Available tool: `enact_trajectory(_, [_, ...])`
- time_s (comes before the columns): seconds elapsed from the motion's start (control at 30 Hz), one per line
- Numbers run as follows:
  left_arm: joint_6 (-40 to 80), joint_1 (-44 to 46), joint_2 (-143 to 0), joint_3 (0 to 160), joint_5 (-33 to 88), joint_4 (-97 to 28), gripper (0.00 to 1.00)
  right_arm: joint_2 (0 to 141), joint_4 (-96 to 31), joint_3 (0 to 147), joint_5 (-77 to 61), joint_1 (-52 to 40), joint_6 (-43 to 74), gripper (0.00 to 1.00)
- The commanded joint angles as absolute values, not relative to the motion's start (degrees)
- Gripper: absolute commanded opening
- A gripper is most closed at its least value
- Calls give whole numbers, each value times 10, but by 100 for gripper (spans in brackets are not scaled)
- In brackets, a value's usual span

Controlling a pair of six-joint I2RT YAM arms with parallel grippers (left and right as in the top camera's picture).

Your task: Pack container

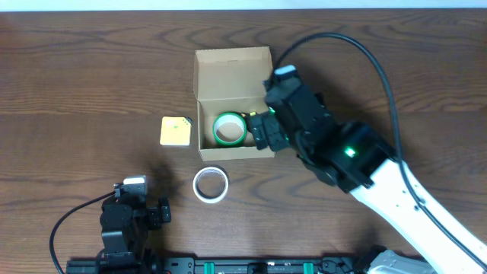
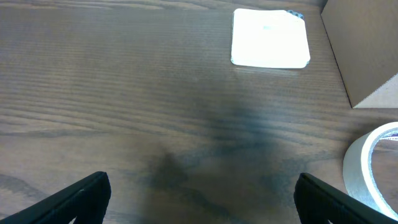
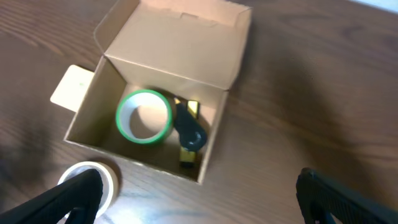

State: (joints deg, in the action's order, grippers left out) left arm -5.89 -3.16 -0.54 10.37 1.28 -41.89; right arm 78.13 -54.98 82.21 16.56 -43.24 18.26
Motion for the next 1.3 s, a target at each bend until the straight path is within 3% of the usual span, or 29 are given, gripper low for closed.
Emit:
enact_trajectory(0.0, [-62,-29,-3,94,11,-426,95,769,-591,828,209,-423,167,99])
enact_trajectory(0.13, [-62,-29,-3,94,11,-426,95,766,-659,812,210,-373,224,99])
enact_trajectory(0.3, [-62,-29,-3,94,11,-426,95,703,-627,722,206,-292,226,99])
enact_trajectory(0.5, [-62,-29,-3,94,11,-426,95,519,-484,488,203,-272,227,99])
enact_trajectory(0.7, [-62,-29,-3,94,11,-426,95,285,-466,290,199,-186,196,99])
enact_trajectory(1.0, [-62,-29,-3,94,11,-426,95,82,-467,150,199,-114,192,99])
enact_trajectory(1.27, [-62,-29,-3,94,11,-426,95,48,-466,103,201,-112,192,99])
